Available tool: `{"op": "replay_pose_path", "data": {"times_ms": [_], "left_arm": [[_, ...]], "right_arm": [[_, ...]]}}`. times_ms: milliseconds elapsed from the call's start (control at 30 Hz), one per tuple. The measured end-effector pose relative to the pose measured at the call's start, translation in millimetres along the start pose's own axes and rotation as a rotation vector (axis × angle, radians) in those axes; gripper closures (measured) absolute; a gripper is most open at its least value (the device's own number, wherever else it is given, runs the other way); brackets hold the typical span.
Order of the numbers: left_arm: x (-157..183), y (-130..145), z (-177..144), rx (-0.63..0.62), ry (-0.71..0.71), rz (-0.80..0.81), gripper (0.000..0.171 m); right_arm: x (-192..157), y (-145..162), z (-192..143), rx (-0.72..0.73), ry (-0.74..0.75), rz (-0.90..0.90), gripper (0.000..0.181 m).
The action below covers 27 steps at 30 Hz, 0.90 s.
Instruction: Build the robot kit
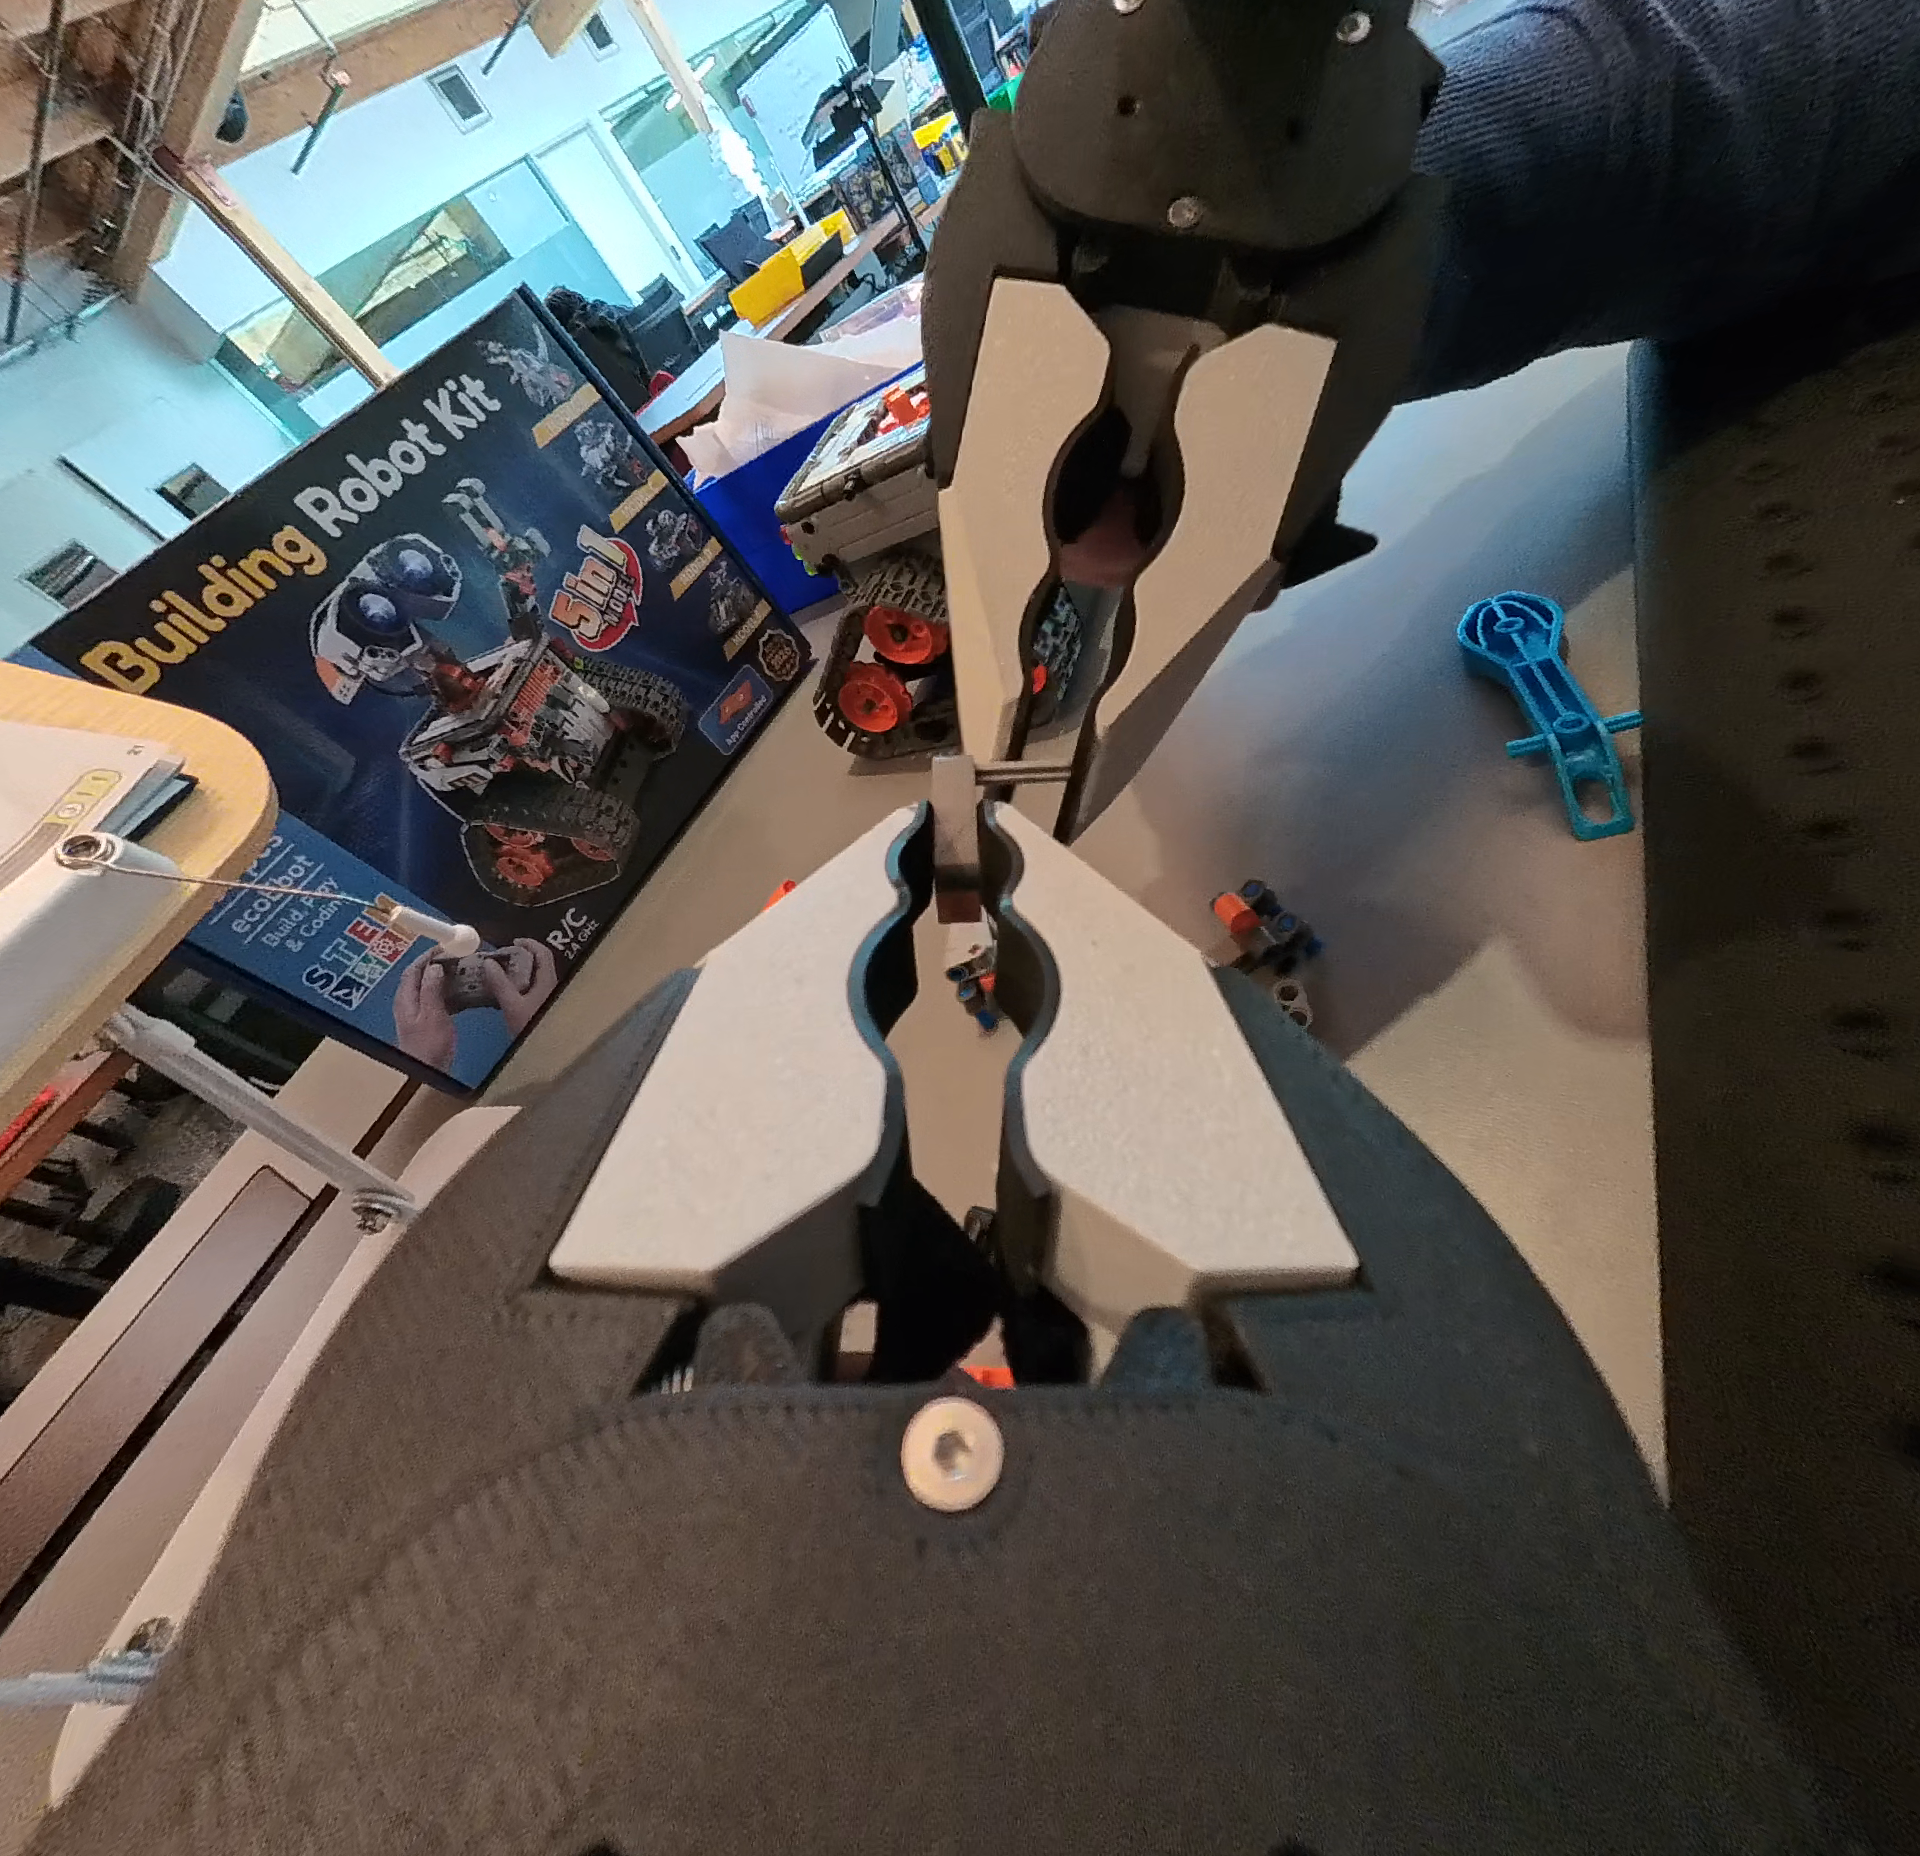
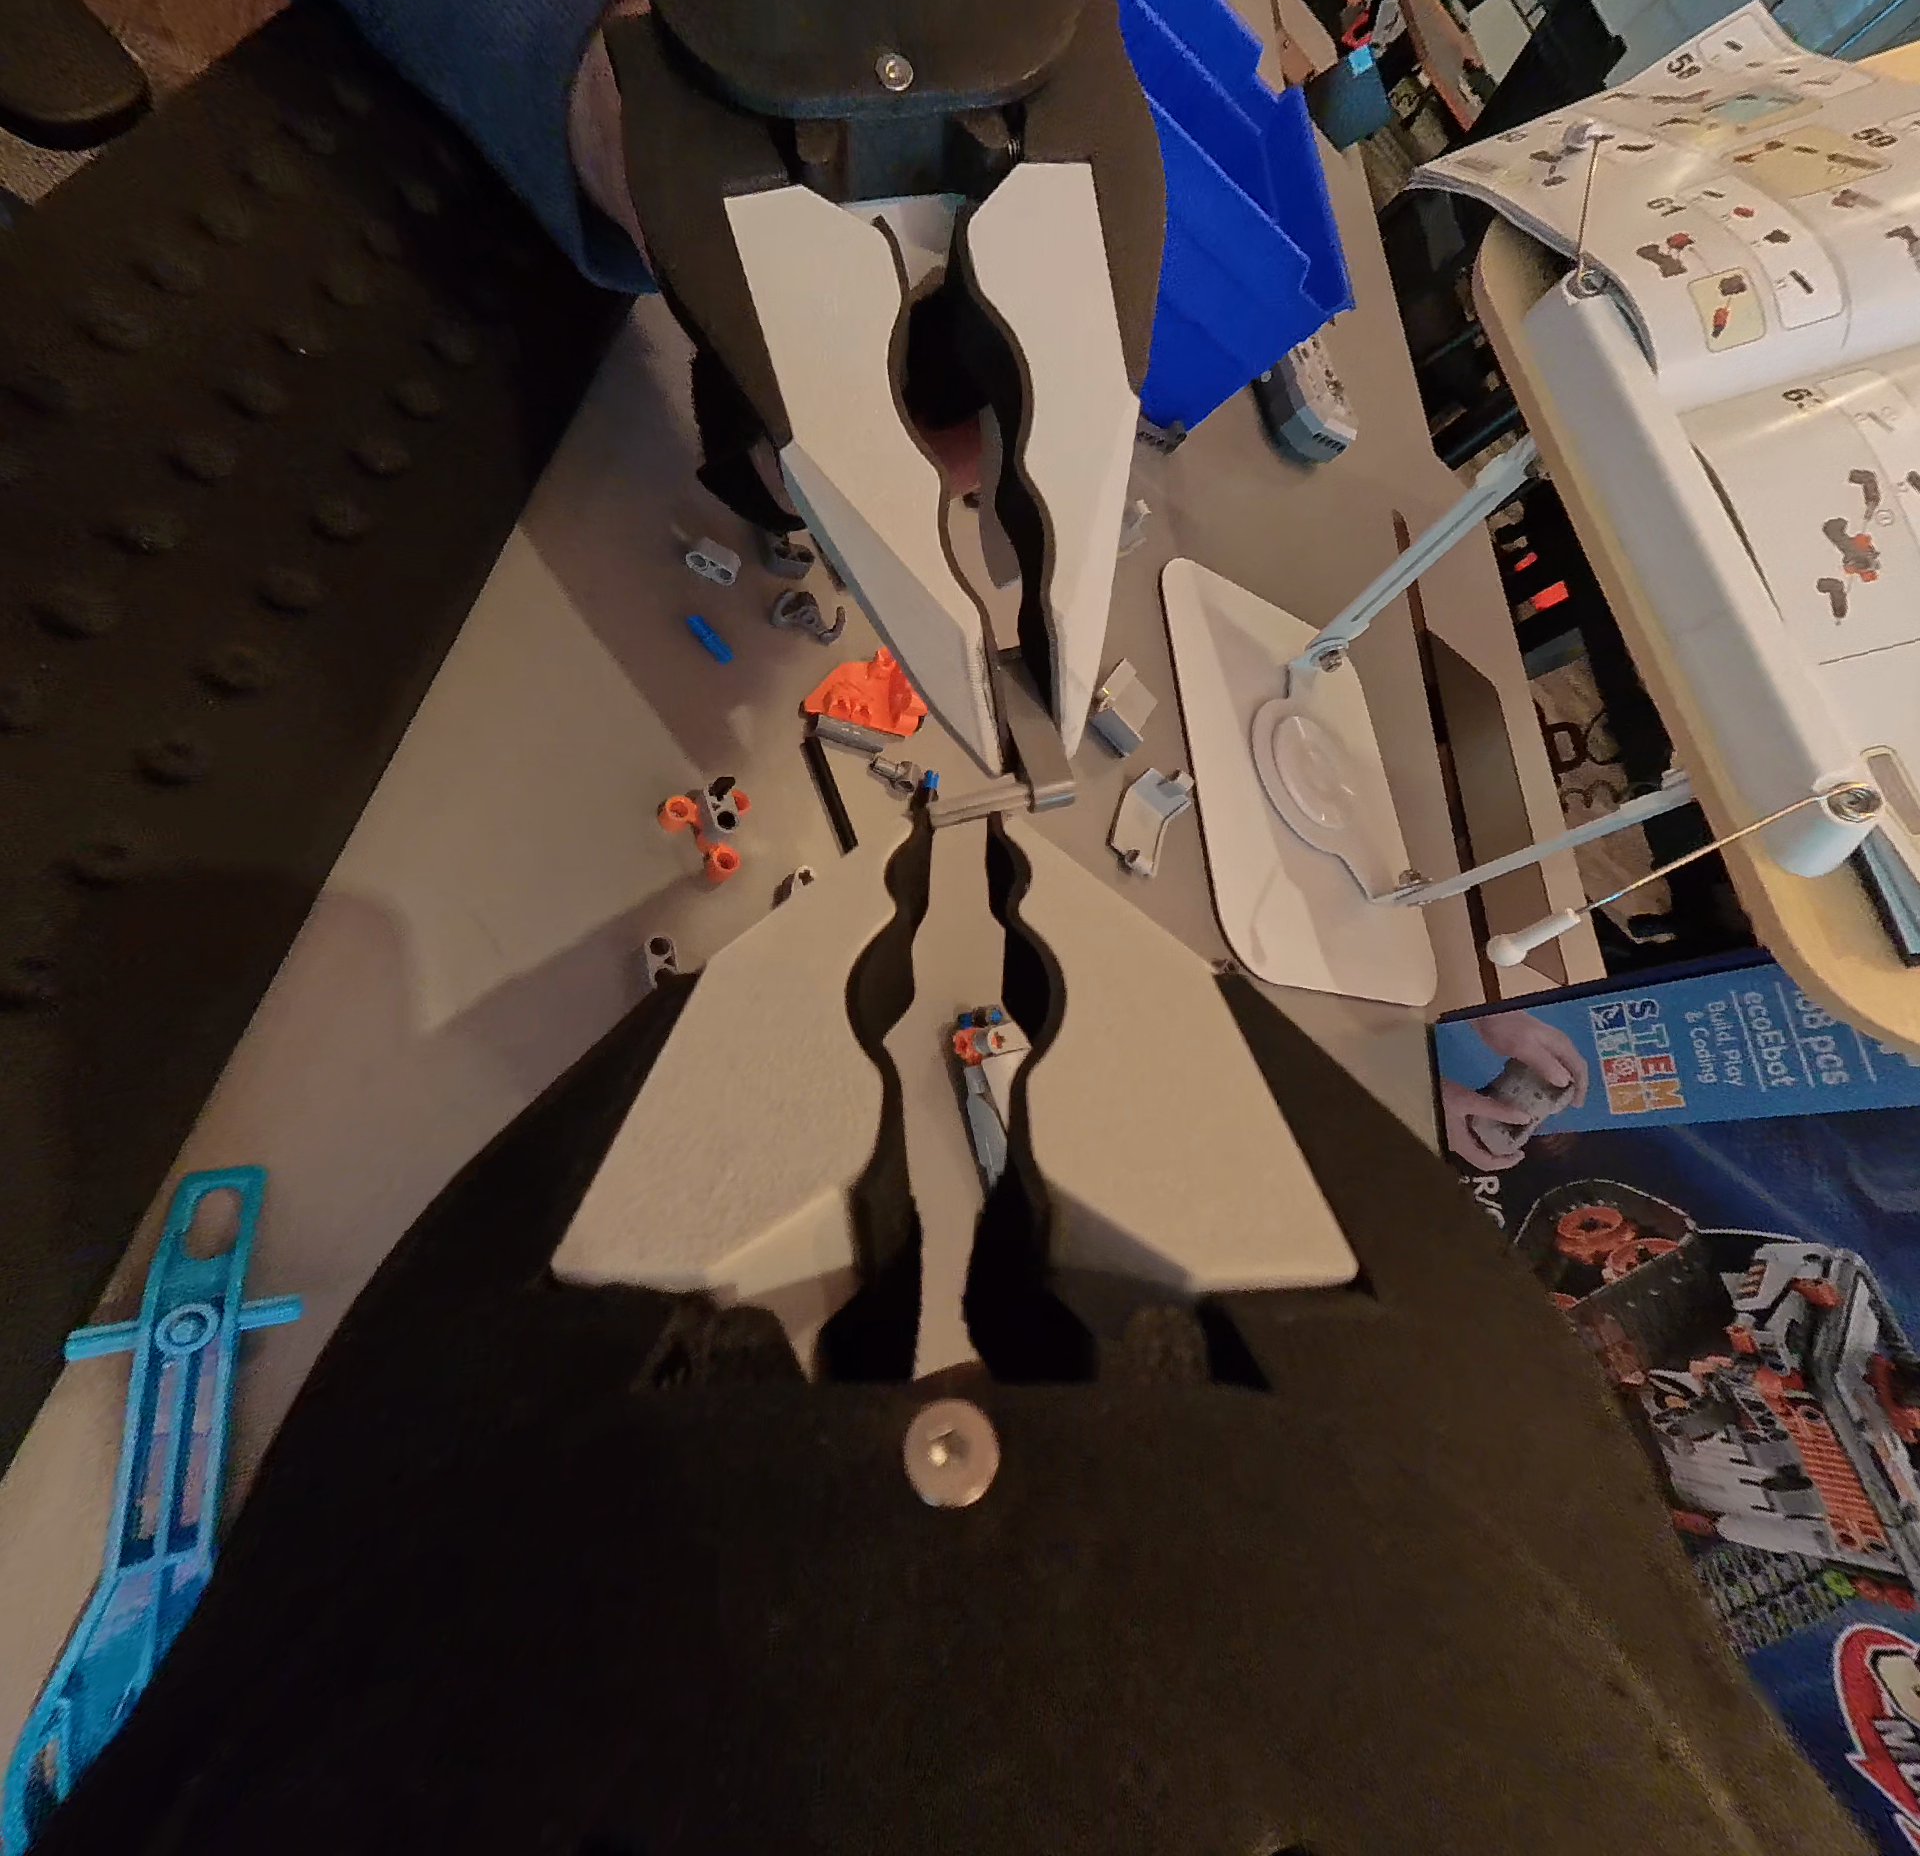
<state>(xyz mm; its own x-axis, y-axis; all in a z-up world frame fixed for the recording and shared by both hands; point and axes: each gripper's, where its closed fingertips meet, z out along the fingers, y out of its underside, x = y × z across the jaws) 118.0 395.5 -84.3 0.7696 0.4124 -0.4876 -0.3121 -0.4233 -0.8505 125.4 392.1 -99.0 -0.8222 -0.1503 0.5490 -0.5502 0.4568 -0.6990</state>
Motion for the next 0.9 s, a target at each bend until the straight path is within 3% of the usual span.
{"op": "replay_pose_path", "data": {"times_ms": [67, 367, 633, 900], "left_arm": [[1, 3, 1, -0.010, 0.015, -0.006, 0.165], [-7, 24, -3, -0.111, 0.015, -0.062, 0.166], [11, 44, -11, -0.238, 0.066, -0.108, 0.166], [30, 51, 3, -0.302, 0.122, -0.113, 0.165]], "right_arm": [[-1, 4, 2, -0.025, -0.006, 0.007, 0.158], [0, 23, -5, -0.097, -0.042, 0.064, 0.157], [-30, 58, -18, -0.223, -0.198, 0.155, 0.150], [-52, 67, -7, -0.257, -0.268, 0.146, 0.161]]}}
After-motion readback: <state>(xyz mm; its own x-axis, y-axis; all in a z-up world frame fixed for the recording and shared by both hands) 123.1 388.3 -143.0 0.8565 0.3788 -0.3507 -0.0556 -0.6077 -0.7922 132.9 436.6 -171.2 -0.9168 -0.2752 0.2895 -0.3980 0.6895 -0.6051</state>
